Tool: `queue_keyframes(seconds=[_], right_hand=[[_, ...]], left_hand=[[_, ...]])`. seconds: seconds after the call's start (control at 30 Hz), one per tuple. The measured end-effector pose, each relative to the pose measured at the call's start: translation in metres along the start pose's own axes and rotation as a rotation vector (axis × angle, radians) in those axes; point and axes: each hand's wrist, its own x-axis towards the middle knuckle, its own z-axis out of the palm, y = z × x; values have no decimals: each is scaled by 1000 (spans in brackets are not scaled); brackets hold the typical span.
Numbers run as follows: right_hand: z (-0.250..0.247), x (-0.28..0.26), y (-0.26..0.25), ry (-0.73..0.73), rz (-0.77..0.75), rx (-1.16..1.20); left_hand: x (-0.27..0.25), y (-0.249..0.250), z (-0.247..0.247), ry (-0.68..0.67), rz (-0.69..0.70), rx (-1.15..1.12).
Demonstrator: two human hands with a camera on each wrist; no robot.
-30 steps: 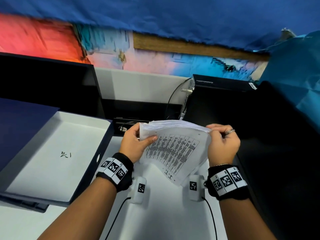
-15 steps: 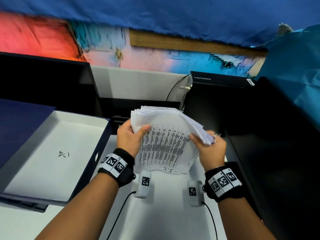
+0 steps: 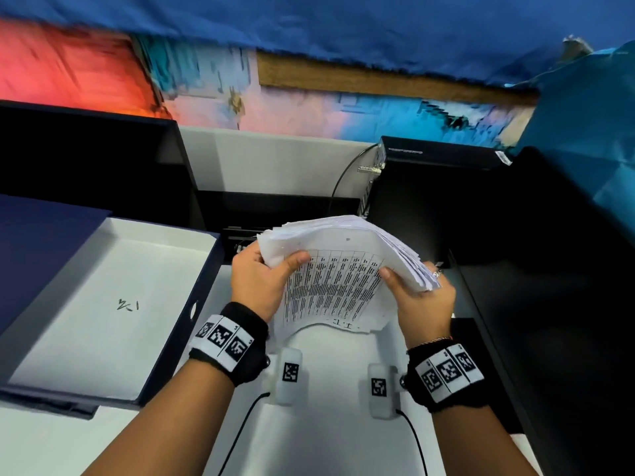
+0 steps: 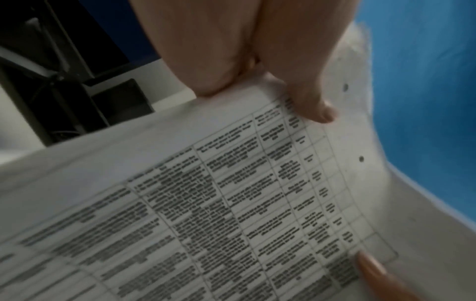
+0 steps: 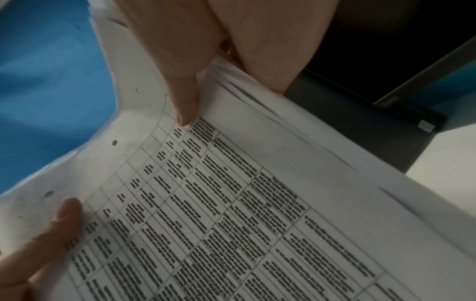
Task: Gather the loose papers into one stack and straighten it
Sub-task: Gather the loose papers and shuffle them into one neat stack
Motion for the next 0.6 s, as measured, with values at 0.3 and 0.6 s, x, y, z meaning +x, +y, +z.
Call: queue_keyframes(seconds=[0.3,0.6], right_hand=[[25,15,-29,208,-56,90],[22,13,-31,263,-110,-90]], left_hand=[[8,-23,1,-83,-113,75],[11,-25,-2,-87,-124,104]])
